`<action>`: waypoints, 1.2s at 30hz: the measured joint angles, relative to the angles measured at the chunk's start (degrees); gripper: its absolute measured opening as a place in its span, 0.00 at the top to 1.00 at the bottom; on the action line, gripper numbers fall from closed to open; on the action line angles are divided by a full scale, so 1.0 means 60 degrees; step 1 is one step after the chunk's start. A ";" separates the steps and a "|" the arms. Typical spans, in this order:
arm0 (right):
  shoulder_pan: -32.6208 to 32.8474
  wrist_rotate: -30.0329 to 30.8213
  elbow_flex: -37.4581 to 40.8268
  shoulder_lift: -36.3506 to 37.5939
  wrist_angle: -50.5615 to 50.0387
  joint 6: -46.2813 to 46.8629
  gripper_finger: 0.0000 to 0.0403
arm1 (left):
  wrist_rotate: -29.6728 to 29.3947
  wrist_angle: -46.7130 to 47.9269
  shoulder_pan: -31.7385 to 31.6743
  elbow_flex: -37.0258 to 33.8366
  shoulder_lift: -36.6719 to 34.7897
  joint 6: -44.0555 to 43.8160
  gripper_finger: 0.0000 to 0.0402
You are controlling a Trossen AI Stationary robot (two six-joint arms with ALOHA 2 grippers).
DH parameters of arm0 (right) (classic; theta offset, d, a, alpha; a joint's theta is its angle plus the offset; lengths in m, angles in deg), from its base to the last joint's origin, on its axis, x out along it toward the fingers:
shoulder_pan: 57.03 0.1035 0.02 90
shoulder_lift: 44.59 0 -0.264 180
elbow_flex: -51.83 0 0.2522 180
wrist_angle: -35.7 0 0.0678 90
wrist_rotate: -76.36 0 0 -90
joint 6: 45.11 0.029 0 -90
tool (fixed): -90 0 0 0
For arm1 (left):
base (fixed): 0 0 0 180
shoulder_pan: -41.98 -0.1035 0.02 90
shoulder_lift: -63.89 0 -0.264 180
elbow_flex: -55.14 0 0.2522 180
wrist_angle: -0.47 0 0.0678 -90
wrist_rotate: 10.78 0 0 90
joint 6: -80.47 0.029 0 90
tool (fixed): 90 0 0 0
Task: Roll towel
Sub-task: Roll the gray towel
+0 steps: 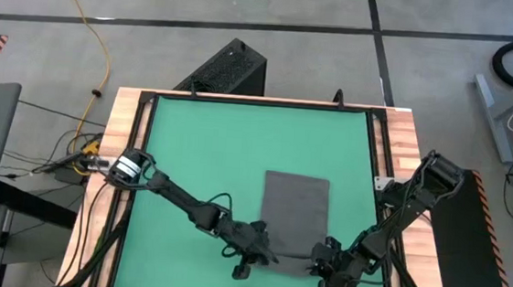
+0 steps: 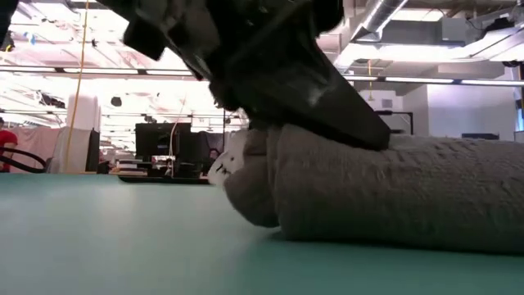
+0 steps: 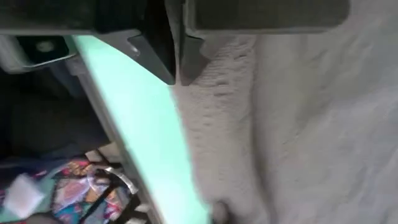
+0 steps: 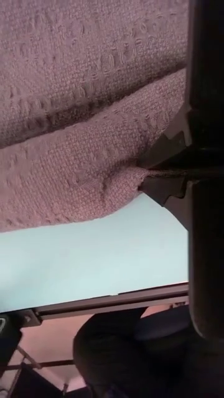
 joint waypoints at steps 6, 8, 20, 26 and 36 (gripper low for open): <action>0.0004 -0.0198 -0.0004 0.0004 0.0029 0.0242 0.93 | -0.0340 0.0219 -0.0242 0.0017 -0.0012 0.0216 0.99; 0.0000 -0.0217 -0.0004 0.0004 0.0025 0.0257 0.93 | -0.0343 0.0400 -0.0301 0.0021 -0.0011 0.0225 0.99; -0.0138 -0.0905 -0.0011 0.0569 -0.0022 0.0204 0.75 | -0.0851 0.1416 -0.0439 0.0026 -0.0015 0.0266 1.00; -0.0079 -0.1015 -0.0011 0.1725 0.0022 -0.1124 0.58 | -0.0823 0.1442 -0.0619 0.0013 0.0228 0.0256 1.00; 0.0979 0.1232 -0.0140 0.1068 0.0479 -0.5116 0.41 | -0.0374 0.1233 -0.0700 0.0046 0.0761 -0.0132 1.00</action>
